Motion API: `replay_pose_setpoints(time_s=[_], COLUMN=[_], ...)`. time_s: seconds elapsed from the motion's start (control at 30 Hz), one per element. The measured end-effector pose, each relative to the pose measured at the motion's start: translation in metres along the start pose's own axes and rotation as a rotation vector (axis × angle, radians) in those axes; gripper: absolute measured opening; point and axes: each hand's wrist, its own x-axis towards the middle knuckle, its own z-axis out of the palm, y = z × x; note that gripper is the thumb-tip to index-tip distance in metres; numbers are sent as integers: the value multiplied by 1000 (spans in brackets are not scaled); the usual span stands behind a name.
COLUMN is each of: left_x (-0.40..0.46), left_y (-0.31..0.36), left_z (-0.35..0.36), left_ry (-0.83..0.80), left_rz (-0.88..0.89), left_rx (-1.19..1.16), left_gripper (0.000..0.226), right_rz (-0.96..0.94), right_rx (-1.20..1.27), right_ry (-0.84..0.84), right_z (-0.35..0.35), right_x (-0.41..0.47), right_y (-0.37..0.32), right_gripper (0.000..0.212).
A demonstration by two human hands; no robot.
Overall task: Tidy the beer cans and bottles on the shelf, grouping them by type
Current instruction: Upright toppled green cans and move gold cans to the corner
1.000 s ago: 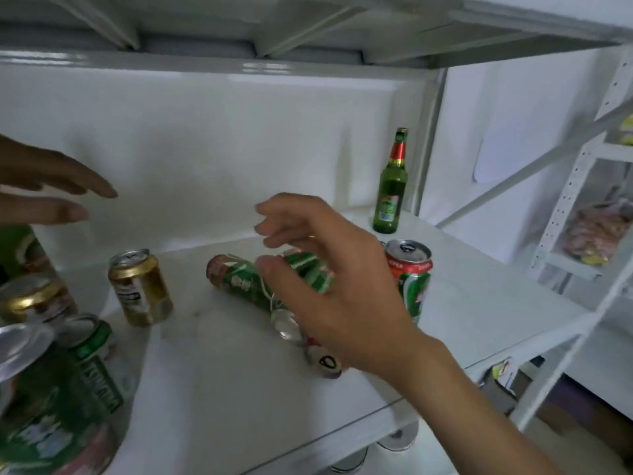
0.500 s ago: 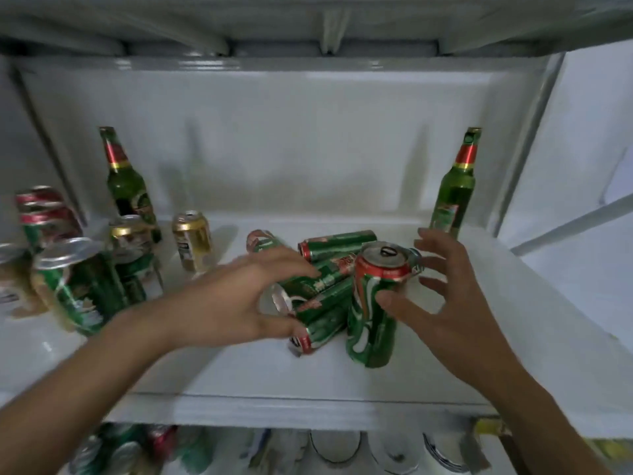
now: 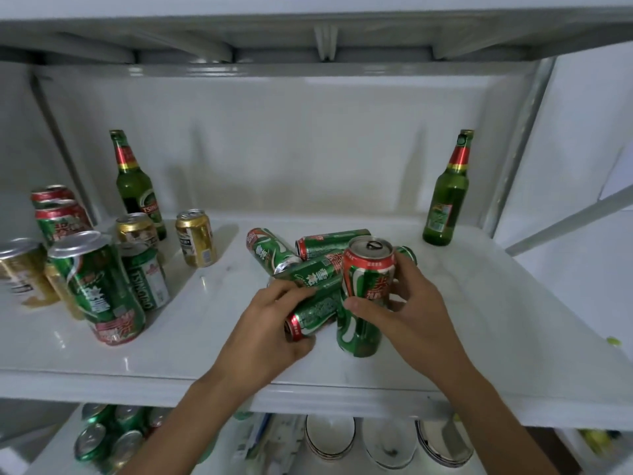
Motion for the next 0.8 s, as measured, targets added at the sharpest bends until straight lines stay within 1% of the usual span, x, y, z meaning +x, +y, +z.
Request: replay_pose_setpoints(time_s=[0.13,0.23,0.37,0.47,0.57,0.7,0.8], left_x=[9,20,31,33,31,29,28], left_y=[6,13,17,12,4,-12,-22], left_z=[-24,-53,-92,-117,-138,-154,-152], left_ry=[71,60,51,147,205,170,165], left_rz=[-37,-53,-177,-233,-259,-281,-313], left_rx=[-147,-225,-393,-479,-413,-173,-95], left_gripper=[67,63,63,60,52,49,49], right_rz=[15,8,34,44,74,110,123], right_rx=[-10,-34,-49,-100,-136,-155,-194], right_ry=[52,90,154,195,257,331,343], right_z=[-6,-15,-36,-56,-76,-95,-101], right_x=[3,3,2,2,0,0,0], right_y=[0,-1,-3,-1,4,8,12], right_gripper=[73,75,77,77,80,77,81])
